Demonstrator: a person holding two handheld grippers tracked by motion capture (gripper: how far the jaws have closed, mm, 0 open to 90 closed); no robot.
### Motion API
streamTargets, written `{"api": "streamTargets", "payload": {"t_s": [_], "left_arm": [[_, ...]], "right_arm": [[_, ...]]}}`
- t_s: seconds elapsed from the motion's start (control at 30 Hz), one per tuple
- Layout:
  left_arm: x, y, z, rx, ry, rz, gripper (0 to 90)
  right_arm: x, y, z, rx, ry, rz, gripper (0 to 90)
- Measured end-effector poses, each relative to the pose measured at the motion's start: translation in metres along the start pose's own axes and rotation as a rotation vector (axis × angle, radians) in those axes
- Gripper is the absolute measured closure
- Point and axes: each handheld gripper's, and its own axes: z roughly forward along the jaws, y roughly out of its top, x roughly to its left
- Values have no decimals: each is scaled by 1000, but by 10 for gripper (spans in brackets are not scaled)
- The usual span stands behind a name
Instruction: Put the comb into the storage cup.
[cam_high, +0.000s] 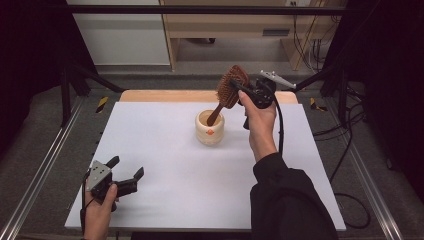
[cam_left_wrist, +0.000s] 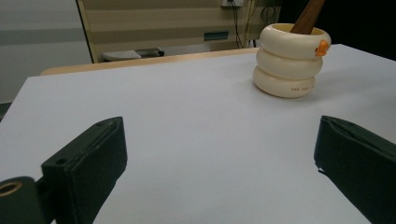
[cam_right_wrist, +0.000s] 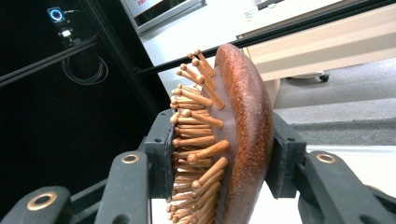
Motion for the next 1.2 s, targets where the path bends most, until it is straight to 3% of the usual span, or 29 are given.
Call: {"api": "streamTargets", "payload": {"t_s": [1.2], "left_arm": [[0, 0, -1, -4, 3, 1, 24]], "right_arm": [[7, -9, 9, 32, 7, -21, 525]]}}
